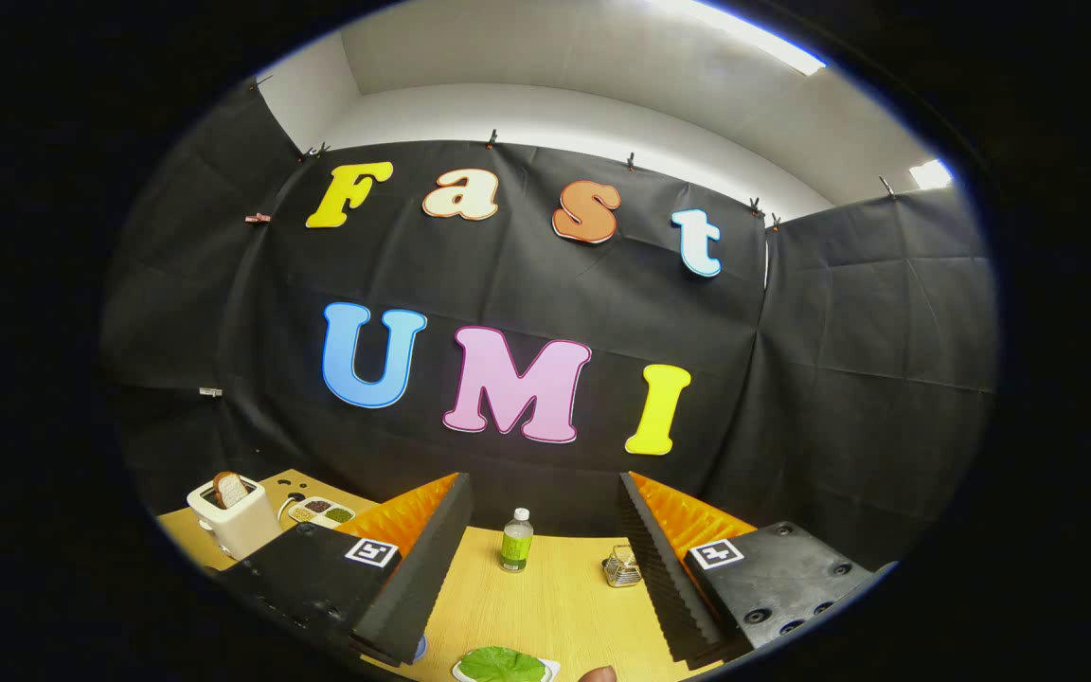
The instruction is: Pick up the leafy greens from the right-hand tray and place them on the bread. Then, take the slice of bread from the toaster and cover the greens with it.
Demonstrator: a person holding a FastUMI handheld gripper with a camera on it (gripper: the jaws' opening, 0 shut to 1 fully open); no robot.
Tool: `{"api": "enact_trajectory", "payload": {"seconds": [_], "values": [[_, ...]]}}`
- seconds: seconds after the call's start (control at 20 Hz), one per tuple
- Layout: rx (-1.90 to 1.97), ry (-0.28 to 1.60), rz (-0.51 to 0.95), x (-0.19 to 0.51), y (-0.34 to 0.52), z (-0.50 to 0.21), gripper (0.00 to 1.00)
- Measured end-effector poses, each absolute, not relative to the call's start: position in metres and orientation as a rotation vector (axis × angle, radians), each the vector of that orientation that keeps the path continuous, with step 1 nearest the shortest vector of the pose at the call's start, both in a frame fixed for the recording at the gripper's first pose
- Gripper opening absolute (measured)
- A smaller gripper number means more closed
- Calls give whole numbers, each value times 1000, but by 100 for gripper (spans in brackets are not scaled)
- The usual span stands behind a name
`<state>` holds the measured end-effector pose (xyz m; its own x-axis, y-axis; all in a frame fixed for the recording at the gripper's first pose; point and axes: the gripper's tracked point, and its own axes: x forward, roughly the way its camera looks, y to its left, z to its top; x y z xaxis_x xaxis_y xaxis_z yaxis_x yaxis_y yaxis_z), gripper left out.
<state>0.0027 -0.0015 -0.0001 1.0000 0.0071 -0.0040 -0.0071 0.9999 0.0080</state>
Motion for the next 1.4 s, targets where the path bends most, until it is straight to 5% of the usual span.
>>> {"api": "enact_trajectory", "payload": {"seconds": [0.45, 1.4], "values": [[12, 84, 63, 1, 11, -25, 96], [-77, 864, 348, -49, 55, -381, 94]]}}
